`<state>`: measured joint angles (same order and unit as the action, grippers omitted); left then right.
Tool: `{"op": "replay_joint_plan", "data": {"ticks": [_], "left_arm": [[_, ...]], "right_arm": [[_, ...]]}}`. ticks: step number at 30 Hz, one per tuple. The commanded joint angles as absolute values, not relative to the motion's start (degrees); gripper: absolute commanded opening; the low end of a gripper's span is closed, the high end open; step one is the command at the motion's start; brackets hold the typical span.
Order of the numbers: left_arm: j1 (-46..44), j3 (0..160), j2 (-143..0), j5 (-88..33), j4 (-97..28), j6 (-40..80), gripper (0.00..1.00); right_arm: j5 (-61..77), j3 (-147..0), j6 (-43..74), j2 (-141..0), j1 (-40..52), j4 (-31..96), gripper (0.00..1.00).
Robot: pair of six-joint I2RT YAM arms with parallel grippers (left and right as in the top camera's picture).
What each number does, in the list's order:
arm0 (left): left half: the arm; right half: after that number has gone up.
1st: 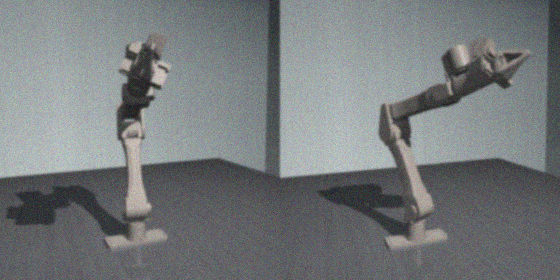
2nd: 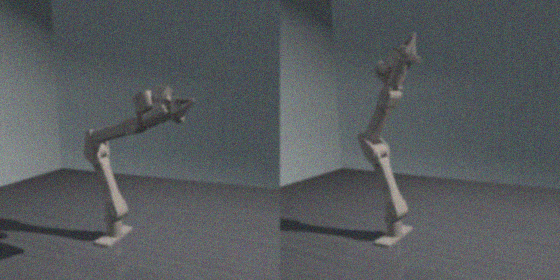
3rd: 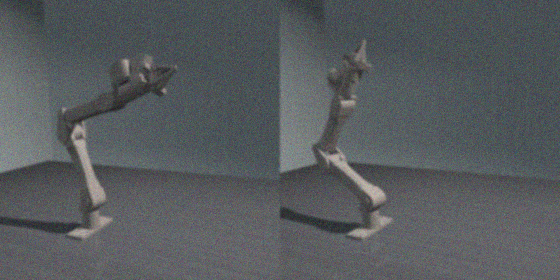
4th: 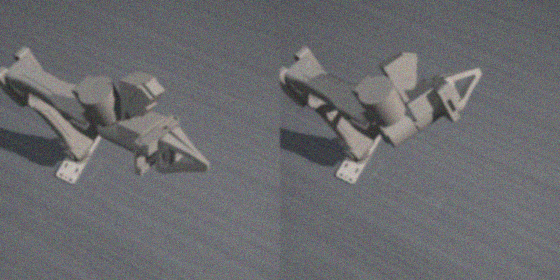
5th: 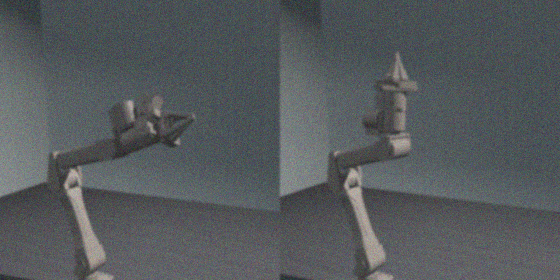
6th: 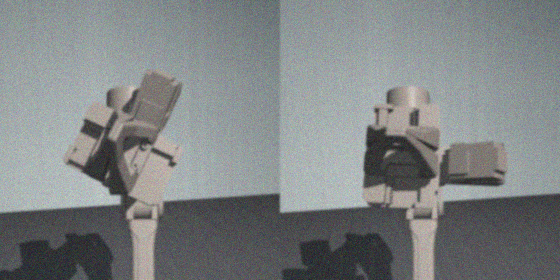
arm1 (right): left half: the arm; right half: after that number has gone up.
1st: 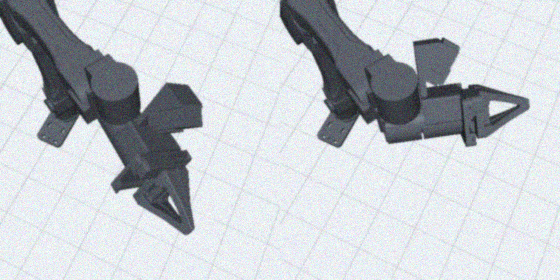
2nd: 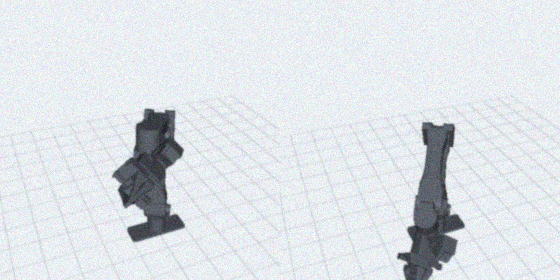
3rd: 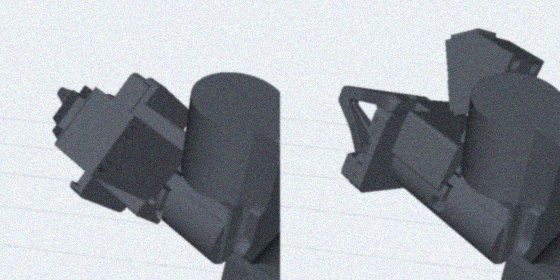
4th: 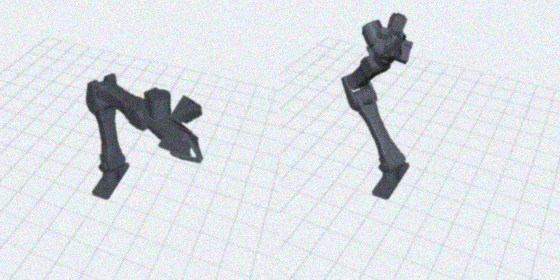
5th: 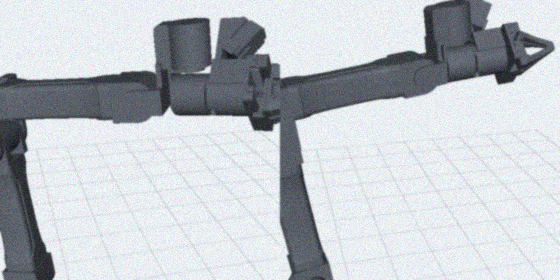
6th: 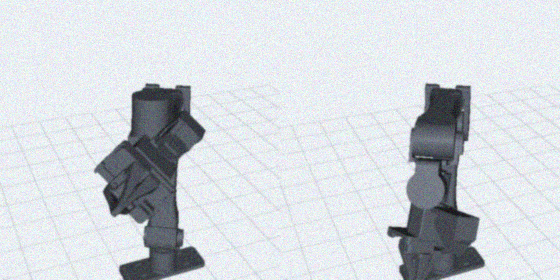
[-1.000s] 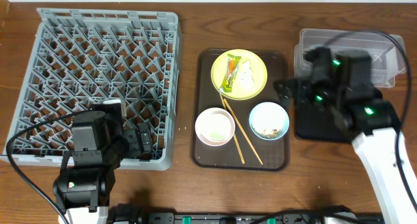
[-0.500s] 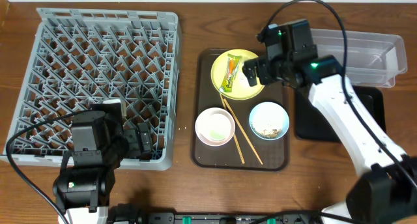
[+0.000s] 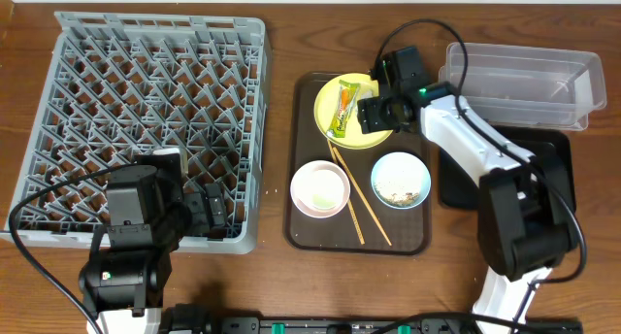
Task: Sort waste into correct bins and load items into the dishwasher
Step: 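Move right gripper over yellow plate toward the snack wrapper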
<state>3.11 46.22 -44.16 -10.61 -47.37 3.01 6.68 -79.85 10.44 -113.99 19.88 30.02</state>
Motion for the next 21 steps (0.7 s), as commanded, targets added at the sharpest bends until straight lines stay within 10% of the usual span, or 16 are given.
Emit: {"op": "replay_joint_plan", "data": {"ticks": [1, 8, 11, 21], "left_arm": [[3.2, 47.5, -44.1, -11.3, -47.4, 3.3, 0.94], [3.2, 47.5, -44.1, -11.3, -47.4, 3.3, 0.94], [3.2, 47.3, -44.1, -11.3, -47.6, 3.3, 0.94], [3.2, 47.3, -44.1, -11.3, -47.5, 3.3, 0.94]], "right_arm": [[6.0, -80.8, 12.9, -116.3, 21.4, 29.1, 0.69], [5.3, -80.8, 13.3, -119.6, 23.3, 27.7, 0.44], [3.0, -80.8, 13.3, -119.3, 23.6, 28.0, 0.02], [-6.6, -81.6, 16.9, -108.7, 20.8, 31.0, 0.01]]}}
